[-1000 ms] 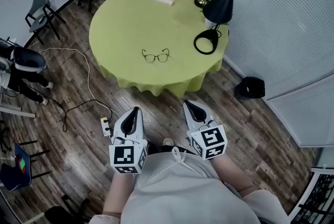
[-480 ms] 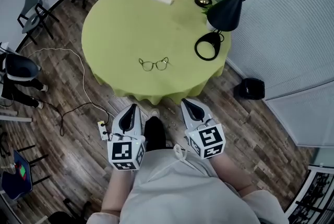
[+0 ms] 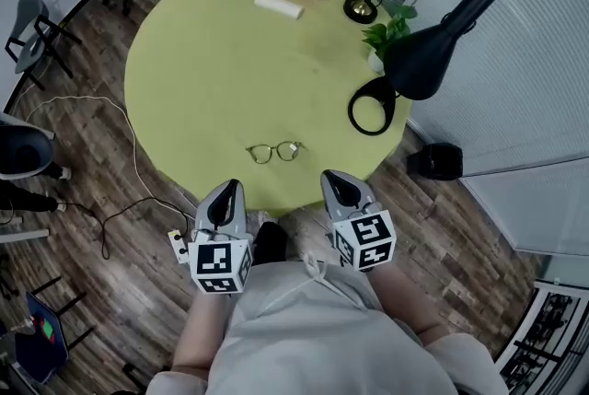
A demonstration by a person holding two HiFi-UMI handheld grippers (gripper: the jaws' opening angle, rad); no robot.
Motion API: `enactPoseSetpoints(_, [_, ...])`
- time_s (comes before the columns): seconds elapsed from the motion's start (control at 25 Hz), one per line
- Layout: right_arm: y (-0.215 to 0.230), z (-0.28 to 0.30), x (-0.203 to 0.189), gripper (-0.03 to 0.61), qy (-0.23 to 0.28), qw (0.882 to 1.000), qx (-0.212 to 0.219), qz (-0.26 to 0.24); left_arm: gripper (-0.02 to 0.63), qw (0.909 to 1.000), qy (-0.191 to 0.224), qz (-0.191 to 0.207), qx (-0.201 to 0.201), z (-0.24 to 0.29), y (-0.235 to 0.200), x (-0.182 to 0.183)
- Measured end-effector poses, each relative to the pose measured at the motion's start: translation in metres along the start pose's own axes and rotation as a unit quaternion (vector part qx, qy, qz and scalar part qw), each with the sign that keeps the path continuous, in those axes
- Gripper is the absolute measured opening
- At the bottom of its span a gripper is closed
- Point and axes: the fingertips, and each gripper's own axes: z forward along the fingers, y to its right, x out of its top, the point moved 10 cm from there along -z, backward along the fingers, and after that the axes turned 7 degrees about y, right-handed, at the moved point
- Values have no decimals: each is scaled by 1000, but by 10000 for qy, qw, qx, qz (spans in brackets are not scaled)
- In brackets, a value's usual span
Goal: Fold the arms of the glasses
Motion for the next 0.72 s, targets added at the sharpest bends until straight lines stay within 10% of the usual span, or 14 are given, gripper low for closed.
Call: enactPoseSetpoints(0.72, [50, 131, -51, 103, -1998, 9672, 871, -1308, 6, 9981, -302, -193, -498, 95, -48, -48])
